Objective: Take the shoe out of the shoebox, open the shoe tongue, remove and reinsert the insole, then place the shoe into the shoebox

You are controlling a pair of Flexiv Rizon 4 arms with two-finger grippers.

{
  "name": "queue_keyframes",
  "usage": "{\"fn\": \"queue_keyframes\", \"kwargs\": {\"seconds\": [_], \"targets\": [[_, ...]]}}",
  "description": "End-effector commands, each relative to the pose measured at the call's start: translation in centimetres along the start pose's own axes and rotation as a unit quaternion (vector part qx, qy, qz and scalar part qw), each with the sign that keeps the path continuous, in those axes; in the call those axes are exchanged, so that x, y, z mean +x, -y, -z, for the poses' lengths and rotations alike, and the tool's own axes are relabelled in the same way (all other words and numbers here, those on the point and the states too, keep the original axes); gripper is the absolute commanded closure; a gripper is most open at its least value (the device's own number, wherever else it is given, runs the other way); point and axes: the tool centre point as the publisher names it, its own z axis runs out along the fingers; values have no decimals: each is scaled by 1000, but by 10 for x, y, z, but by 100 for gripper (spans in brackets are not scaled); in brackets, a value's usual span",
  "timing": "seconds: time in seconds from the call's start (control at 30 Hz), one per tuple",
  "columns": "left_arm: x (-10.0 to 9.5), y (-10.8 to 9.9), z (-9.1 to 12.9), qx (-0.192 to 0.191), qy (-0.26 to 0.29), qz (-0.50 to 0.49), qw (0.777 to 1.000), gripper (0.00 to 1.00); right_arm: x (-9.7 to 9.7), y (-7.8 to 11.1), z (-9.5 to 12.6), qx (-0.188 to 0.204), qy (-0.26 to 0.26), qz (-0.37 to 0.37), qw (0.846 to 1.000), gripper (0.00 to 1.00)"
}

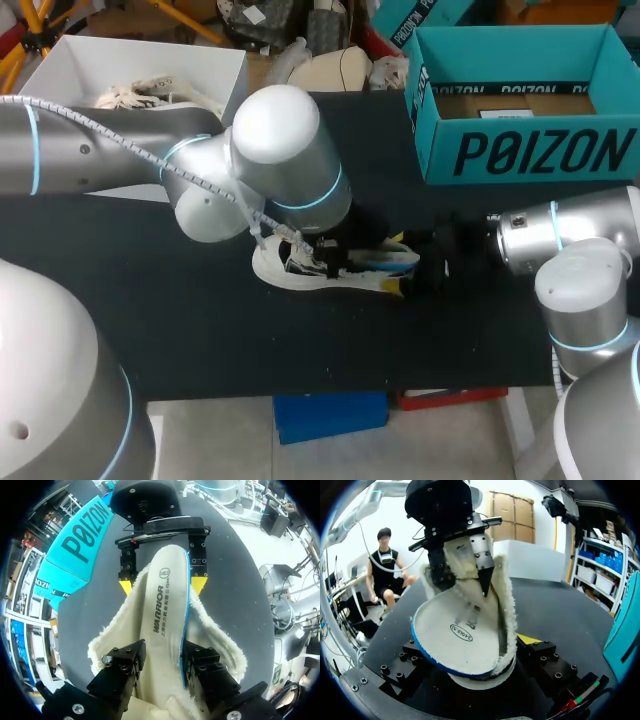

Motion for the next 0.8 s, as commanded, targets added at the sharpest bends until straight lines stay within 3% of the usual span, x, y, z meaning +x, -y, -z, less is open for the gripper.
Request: {"fn": "queue_keyframes", "kwargs": {"seconds": [0.03, 0.27, 0.5, 0.8], "targets": [[6, 0, -10, -1, 27, -4, 1000, 58, 1, 1, -1, 0, 1, -1, 1000, 100], [2, 12, -22, 13, 40, -5, 999, 61, 1, 1, -1, 0, 1, -1, 1000, 100], [-5, 32, -13, 44, 56, -1, 997, 68, 1, 1, -1, 0, 1, -1, 1000, 100], [-5, 50, -11, 56, 55, -10, 997, 72, 1, 1, -1, 0, 1, -1, 1000, 100]]}}
